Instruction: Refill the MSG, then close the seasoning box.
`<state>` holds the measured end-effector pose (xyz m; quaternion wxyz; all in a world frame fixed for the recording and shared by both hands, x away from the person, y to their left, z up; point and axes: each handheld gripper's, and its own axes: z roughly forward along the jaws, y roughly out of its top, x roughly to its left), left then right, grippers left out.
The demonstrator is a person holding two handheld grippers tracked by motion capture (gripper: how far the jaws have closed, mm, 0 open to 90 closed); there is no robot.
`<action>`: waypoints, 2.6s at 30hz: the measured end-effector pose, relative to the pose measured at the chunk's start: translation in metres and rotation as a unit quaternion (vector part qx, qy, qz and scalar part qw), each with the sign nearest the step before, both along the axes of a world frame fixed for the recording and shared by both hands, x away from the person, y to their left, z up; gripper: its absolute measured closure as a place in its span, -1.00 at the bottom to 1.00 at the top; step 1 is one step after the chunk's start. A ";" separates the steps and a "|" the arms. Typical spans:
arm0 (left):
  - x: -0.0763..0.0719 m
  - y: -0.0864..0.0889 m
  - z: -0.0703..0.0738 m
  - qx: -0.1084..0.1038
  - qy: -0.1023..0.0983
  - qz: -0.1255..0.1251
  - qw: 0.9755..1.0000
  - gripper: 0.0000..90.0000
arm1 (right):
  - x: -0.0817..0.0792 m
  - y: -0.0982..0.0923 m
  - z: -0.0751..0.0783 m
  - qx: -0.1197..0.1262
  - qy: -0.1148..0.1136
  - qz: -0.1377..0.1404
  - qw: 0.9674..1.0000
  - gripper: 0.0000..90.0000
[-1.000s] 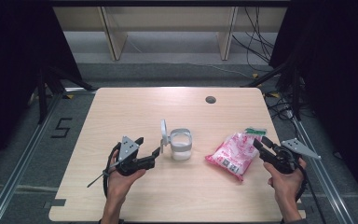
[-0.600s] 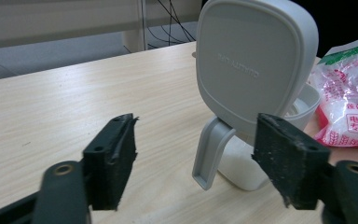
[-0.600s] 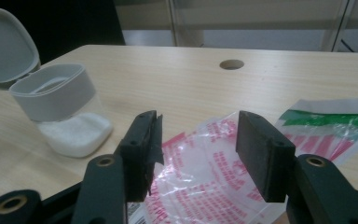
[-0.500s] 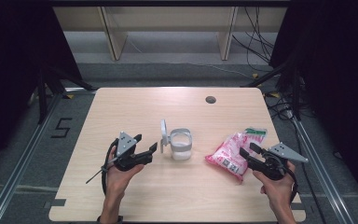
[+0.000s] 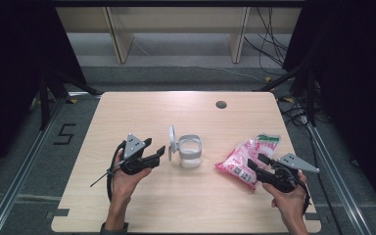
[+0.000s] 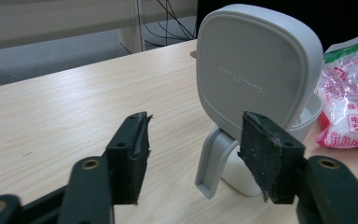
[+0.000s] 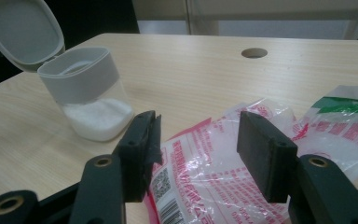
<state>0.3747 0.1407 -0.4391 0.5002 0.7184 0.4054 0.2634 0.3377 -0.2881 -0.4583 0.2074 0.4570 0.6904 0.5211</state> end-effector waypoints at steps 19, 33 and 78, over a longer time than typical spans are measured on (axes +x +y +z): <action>0.005 -0.001 0.005 0.027 -0.017 -0.030 0.999 0.86 | -0.006 0.011 -0.003 -0.003 0.004 0.031 1.000 0.07; 0.014 -0.011 0.008 0.028 -0.014 -0.052 0.998 0.98 | -0.007 0.013 -0.005 -0.002 0.006 0.036 0.999 0.07; 0.012 -0.017 0.011 0.039 -0.037 -0.070 0.996 0.96 | -0.046 0.022 -0.016 -0.075 0.029 0.083 0.993 -0.18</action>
